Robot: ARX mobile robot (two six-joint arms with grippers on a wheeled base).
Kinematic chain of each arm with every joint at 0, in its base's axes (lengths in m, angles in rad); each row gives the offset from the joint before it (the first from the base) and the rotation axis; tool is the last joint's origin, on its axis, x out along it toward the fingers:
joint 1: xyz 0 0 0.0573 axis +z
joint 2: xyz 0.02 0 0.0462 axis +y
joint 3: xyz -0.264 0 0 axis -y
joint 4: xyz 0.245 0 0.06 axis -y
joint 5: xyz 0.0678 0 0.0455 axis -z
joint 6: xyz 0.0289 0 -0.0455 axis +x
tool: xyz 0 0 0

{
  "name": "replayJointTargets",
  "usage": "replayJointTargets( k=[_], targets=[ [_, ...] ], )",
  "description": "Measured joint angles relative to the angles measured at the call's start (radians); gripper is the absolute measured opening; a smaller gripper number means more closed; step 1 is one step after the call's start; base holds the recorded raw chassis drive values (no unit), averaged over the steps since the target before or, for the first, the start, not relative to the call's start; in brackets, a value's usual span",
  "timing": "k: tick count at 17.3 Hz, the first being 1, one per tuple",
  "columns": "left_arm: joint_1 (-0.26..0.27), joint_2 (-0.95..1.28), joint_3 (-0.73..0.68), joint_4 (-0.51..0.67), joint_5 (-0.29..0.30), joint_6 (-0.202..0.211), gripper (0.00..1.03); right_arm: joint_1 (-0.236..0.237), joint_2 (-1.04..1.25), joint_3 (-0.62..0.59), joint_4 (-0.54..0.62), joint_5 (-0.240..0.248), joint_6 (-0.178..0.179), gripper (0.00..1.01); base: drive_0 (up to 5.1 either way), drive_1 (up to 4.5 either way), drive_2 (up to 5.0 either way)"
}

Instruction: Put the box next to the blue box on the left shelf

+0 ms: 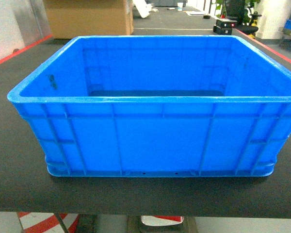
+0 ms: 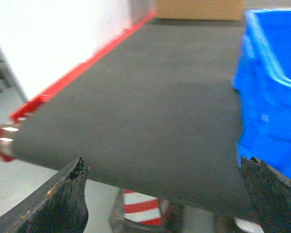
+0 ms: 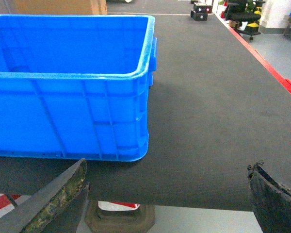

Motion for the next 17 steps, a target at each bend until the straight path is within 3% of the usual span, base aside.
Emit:
replayJointTargets(
  k=[1, 3, 5, 7, 8, 10, 11, 14, 17],
  targets=[
    [0.017, 0.050, 0.003, 0.079, -0.081, 0.003, 0.98, 0.001, 0.019, 0.002, 0.036, 0.000, 0.003, 0.98, 0.0, 0.00, 0.0],
    [0.085, 0.246, 0.078, 0.259, -0.006, 0.035, 0.98, 0.014, 0.196, 0.045, 0.176, 0.009, 0.007, 0.98, 0.0, 0.00, 0.0],
    [0.107, 0.321, 0.116, 0.315, 0.028, 0.039, 0.98, 0.021, 0.252, 0.068, 0.215, 0.017, 0.005, 0.98, 0.0, 0.00, 0.0],
    [0.134, 0.476, 0.206, 0.421, 0.079, 0.040, 0.98, 0.047, 0.440, 0.170, 0.316, 0.053, -0.004, 0.98, 0.0, 0.00, 0.0],
    [0.133, 0.615, 0.301, 0.475, 0.122, 0.039, 0.98, 0.074, 0.588, 0.269, 0.354, 0.099, -0.014, 0.98, 0.0, 0.00, 0.0],
    [0.105, 0.879, 0.505, 0.435, 0.194, 0.019, 0.98, 0.104, 0.855, 0.455, 0.344, 0.143, -0.013, 0.98, 0.0, 0.00, 0.0],
    [0.088, 1.033, 0.636, 0.382, 0.208, -0.004, 0.98, 0.118, 1.035, 0.587, 0.332, 0.150, -0.005, 0.98, 0.0, 0.00, 0.0],
    [0.074, 1.262, 0.886, 0.248, 0.251, -0.054, 0.98, 0.139, 1.278, 0.810, 0.296, 0.151, 0.025, 0.98, 0.0, 0.00, 0.0],
    [0.042, 1.425, 1.011, 0.118, 0.300, -0.105, 0.98, 0.152, 1.458, 0.922, 0.282, 0.158, 0.050, 0.98, 0.0, 0.00, 0.0]
  ],
)
